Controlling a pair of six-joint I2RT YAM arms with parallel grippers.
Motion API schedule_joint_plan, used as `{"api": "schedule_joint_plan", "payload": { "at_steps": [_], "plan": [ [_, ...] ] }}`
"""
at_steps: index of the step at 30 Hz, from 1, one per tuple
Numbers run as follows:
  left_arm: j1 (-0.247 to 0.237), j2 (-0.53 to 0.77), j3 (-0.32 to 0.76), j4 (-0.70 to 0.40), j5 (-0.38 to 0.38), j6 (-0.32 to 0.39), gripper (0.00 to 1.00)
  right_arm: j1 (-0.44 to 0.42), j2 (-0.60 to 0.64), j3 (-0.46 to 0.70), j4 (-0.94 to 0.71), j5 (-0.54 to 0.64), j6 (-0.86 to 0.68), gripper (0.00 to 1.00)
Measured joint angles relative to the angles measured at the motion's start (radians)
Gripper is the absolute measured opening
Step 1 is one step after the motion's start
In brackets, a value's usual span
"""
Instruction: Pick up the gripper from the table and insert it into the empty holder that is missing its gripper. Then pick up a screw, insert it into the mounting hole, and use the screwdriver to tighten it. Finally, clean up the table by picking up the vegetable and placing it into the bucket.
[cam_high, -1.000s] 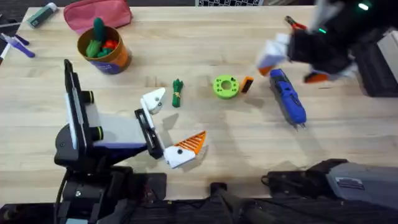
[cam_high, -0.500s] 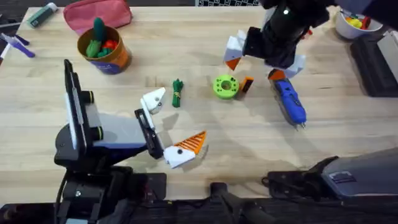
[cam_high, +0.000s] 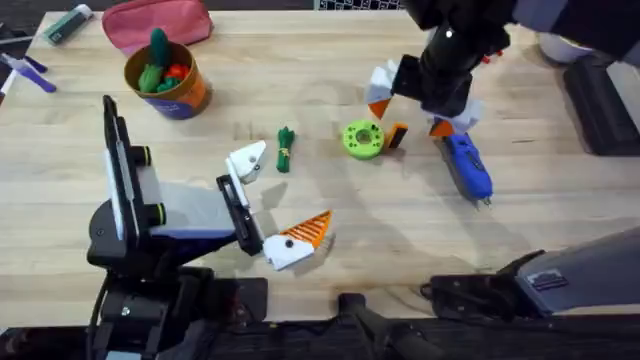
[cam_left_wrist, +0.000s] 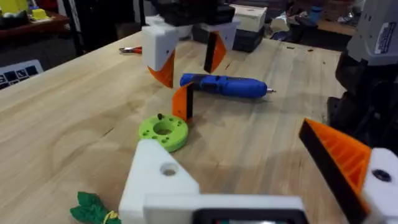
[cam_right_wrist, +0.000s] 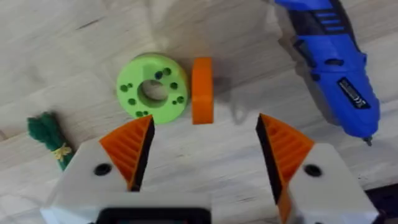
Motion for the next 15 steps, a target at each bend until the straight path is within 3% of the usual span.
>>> {"api": "schedule_joint_plan", "payload": {
  "at_steps": [15],
  "plan": [
    [0.000,0.000,0.000,0.000,0.000,0.000,0.985,-0.013,0.042,-0.034,0.064,-0.005,-0.038,0.863]
  ]
}}
